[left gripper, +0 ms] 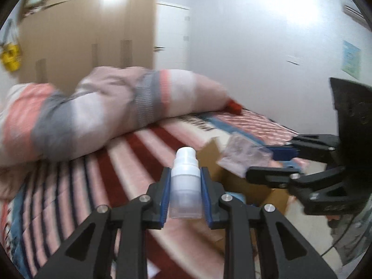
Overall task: Organize rigid objects
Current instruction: 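Carry both bottles into the box and open both grippers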
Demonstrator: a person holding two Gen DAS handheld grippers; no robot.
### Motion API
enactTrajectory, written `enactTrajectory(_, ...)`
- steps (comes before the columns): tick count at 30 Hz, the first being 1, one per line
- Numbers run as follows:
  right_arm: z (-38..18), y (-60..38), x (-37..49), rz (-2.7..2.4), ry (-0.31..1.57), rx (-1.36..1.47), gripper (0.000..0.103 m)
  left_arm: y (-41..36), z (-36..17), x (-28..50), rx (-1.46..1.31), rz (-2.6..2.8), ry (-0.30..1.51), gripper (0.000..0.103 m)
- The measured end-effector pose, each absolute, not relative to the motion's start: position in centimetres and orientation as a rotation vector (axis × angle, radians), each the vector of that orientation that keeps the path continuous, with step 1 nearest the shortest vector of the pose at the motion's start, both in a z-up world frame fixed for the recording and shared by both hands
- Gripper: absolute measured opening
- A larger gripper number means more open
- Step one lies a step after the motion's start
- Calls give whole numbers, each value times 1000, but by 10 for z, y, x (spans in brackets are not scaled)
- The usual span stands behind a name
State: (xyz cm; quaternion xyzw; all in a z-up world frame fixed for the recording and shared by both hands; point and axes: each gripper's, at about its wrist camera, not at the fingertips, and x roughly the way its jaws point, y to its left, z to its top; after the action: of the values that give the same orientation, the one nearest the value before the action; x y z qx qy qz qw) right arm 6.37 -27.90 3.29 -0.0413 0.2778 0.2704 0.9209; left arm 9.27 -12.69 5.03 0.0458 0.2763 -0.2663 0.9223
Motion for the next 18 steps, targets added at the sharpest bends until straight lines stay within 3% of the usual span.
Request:
enactTrajectory(7, 4, -337, 78, 476, 656, -21, 32, -201, 32, 110, 150, -655, 643, 22)
enactTrajectory(15, -24, -347, 105, 448, 725, -10, 36, -218, 8, 116, 198, -631, 711, 22)
enactTrajectory(18, -26, -348, 105, 464, 723, 6, 42, -216, 5, 116, 204, -619, 717, 30)
